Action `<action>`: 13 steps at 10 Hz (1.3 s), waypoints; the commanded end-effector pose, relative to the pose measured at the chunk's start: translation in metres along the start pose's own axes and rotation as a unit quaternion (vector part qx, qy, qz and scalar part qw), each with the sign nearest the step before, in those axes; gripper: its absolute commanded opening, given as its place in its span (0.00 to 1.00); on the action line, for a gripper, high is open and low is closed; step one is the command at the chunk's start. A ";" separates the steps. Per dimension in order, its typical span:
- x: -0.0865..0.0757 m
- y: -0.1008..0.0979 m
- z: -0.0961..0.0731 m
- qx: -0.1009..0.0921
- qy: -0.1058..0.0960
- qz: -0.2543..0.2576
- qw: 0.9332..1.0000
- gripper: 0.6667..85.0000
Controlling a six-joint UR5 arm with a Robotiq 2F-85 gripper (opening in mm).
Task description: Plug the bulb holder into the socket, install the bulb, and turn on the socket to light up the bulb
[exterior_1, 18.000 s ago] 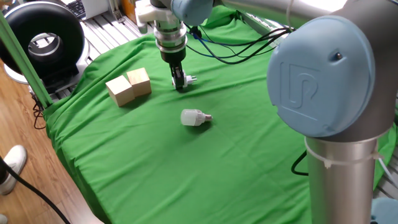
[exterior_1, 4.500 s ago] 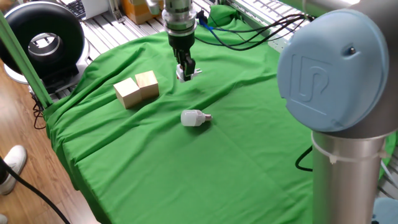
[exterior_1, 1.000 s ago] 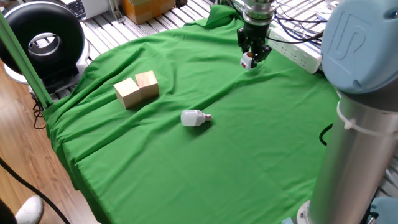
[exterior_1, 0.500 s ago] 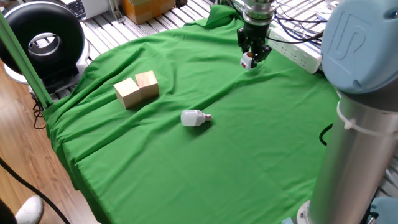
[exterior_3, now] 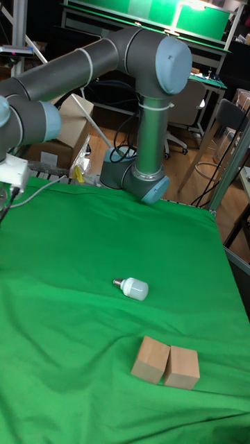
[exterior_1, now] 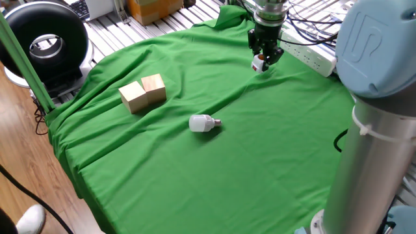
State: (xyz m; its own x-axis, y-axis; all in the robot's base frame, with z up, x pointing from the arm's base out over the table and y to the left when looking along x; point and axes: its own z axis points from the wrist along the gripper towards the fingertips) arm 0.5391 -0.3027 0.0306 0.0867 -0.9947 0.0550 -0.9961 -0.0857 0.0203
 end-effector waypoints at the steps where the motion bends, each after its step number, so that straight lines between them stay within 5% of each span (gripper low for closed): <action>1: 0.008 0.003 0.010 0.005 -0.013 0.006 1.000 0.00; 8: 0.005 0.010 0.009 -0.008 -0.019 0.022 1.000 0.00; 13: -0.012 0.022 0.001 -0.019 -0.029 0.033 0.999 0.00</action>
State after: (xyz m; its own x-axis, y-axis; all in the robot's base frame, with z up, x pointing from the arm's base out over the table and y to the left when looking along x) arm 0.5200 -0.2994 0.0249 0.0336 -0.9994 0.0115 -0.9978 -0.0329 0.0575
